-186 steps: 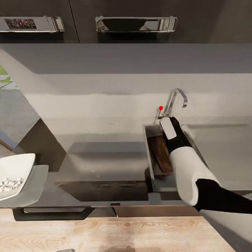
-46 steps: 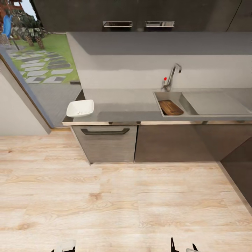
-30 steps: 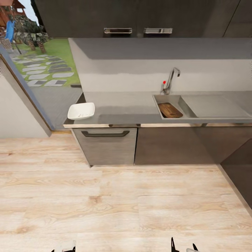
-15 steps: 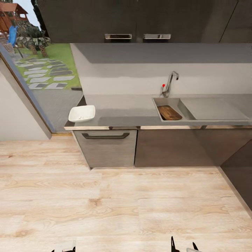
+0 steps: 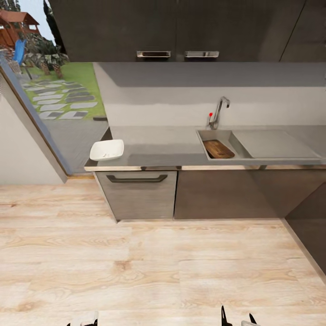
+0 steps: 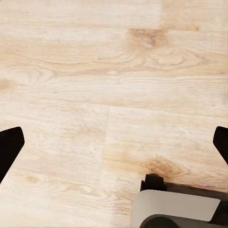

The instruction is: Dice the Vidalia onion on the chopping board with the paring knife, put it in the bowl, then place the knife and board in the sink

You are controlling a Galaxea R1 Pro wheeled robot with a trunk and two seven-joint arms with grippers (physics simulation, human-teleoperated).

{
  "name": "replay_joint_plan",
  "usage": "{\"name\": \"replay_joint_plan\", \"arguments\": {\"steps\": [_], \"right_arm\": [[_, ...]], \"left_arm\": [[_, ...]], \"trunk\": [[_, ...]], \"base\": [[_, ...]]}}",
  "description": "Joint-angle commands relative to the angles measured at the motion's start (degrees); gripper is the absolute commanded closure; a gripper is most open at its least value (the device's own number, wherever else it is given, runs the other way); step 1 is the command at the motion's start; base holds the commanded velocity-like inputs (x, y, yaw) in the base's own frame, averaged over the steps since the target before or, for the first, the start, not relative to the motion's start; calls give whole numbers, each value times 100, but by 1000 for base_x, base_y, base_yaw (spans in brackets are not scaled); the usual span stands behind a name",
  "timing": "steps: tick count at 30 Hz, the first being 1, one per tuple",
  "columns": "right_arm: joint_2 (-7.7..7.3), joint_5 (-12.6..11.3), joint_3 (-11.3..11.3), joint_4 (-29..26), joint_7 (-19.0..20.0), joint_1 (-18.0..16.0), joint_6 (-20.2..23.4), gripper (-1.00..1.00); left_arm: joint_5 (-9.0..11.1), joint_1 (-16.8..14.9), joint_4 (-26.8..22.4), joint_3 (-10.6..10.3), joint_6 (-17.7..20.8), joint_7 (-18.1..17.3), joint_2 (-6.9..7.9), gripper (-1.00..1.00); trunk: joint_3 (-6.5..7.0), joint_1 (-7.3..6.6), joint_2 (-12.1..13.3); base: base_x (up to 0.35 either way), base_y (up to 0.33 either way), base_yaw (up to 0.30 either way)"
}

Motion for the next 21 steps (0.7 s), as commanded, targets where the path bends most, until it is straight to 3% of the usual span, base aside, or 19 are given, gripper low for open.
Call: {"name": "replay_joint_plan", "arguments": {"steps": [1, 21], "right_arm": [[1, 2, 49, 3, -60, -4, -10, -100], [2, 2, 49, 4, -60, -4, -5, -100]], "left_arm": [[21, -8, 19, -49, -29, 15, -3, -100], [21, -8, 19, -49, -27, 15, -3, -100]], "trunk": [[0, 3, -10], [182, 3, -10]], "base": [[0, 0, 0], [0, 0, 0]]}}
